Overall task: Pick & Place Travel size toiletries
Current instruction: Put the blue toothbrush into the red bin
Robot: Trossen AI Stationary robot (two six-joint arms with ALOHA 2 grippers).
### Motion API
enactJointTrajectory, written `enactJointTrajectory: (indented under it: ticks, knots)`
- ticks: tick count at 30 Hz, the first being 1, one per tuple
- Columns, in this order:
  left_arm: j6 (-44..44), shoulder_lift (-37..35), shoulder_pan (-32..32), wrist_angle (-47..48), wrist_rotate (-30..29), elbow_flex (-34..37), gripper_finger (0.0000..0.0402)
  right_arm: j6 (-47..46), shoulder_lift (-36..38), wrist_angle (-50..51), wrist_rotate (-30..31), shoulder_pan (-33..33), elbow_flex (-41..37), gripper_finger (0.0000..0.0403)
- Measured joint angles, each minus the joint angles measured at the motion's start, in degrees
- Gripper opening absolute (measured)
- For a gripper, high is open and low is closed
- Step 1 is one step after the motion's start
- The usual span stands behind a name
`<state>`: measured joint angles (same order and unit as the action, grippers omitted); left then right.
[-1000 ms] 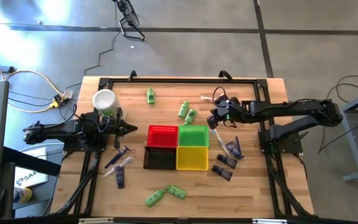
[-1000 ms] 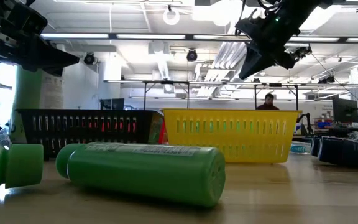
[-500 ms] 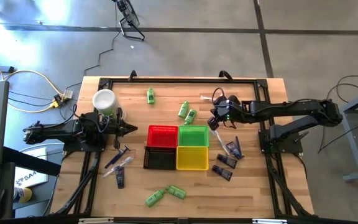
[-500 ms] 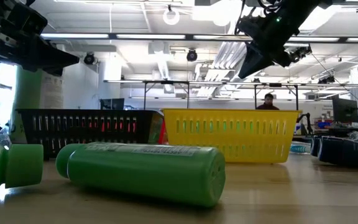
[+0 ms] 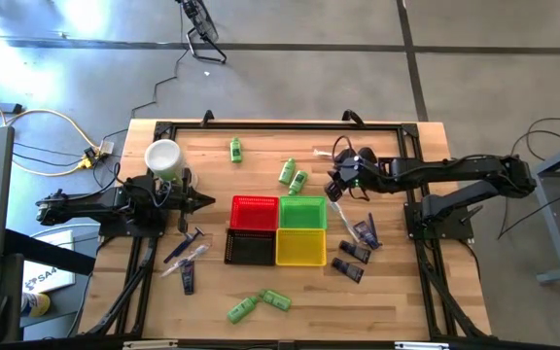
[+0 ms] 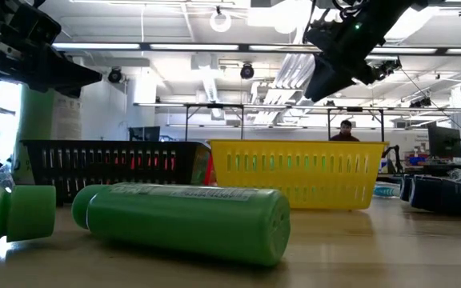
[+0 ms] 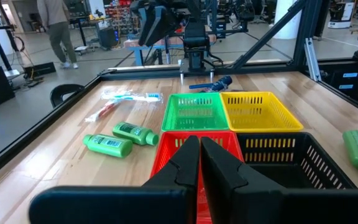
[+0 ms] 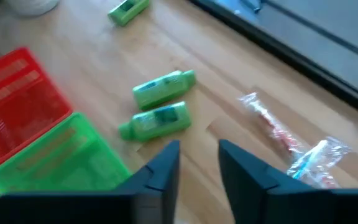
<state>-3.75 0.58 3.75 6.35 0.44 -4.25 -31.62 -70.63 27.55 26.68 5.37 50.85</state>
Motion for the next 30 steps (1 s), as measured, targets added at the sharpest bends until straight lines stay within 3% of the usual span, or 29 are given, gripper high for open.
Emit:
enactJointTrajectory:
  ticks: [4,10,17,30]
  knots:
    - [-0.02,0.00,0.00,0.07,0.00,0.00,0.0012,-3.15,0.00,0.01,4.46,0.00,0.00,0.0184]
    - [0.00,-0.02,-0.02,0.11,0.00,-0.02,0.0012,-2.94,0.00,0.00,4.50,0.00,0.00,0.0231]
    - [0.00,0.00,0.00,0.13,-0.01,-0.02,0.0012,-3.26,0.00,0.02,4.50,0.00,0.00,0.0238]
    - [-0.02,0.00,0.00,0.16,0.00,-0.02,0.0012,-17.88,-2.75,3.18,4.98,2.20,-0.02,0.0238]
